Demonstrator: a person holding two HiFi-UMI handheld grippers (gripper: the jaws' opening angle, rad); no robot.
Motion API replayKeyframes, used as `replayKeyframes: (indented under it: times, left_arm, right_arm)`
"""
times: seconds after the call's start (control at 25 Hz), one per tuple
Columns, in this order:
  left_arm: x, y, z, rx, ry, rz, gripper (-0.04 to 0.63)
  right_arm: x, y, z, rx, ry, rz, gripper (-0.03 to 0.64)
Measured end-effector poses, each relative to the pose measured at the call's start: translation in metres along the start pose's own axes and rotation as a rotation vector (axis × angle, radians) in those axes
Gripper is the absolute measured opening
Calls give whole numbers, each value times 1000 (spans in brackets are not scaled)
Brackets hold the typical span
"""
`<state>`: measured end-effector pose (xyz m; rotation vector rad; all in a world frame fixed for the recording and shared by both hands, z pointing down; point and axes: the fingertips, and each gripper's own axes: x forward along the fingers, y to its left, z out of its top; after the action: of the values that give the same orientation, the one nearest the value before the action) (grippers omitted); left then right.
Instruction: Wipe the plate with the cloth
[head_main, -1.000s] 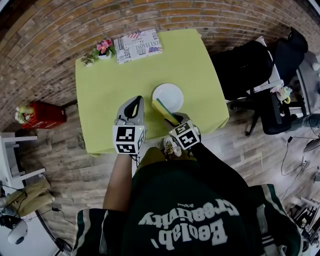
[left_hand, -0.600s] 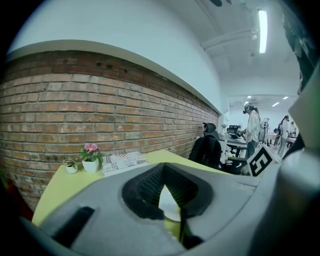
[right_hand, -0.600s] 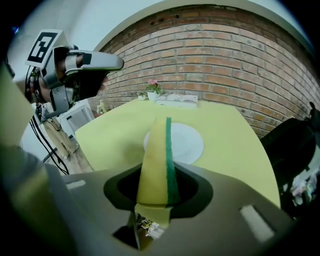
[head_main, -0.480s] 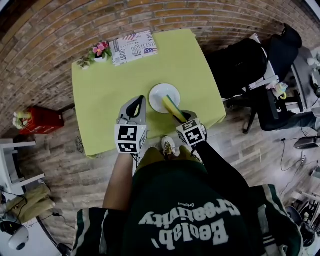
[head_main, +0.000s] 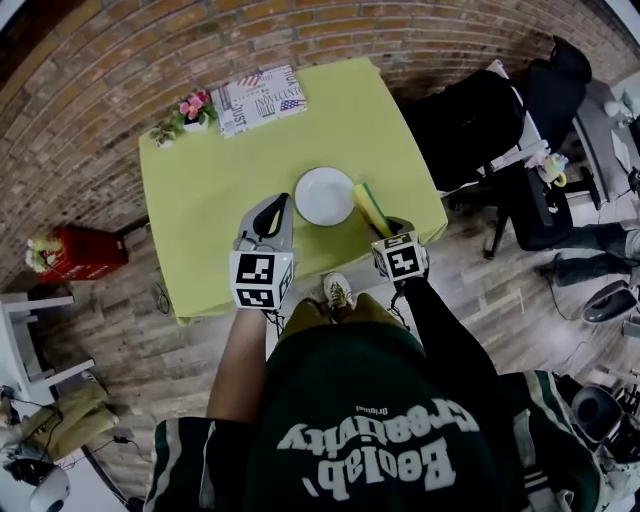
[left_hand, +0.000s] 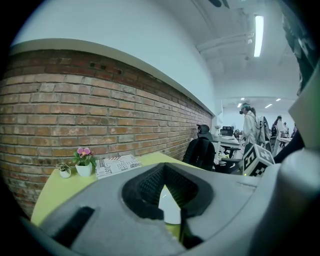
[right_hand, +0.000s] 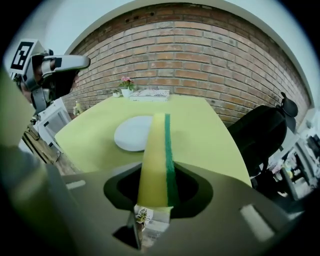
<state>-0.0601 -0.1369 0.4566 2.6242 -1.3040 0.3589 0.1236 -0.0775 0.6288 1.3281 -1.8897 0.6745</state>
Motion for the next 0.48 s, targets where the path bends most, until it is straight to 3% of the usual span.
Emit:
replayKeyframes:
  times: [0.24,0.48]
  left_arm:
    - [-9,-1,2,1,-5,-4,3]
    - [-29,1,0,10,-9,0,3]
  right_arm:
    - [-8,11,11,30,-75,22,138]
    - [-13,61,26,-11,-139,103,138]
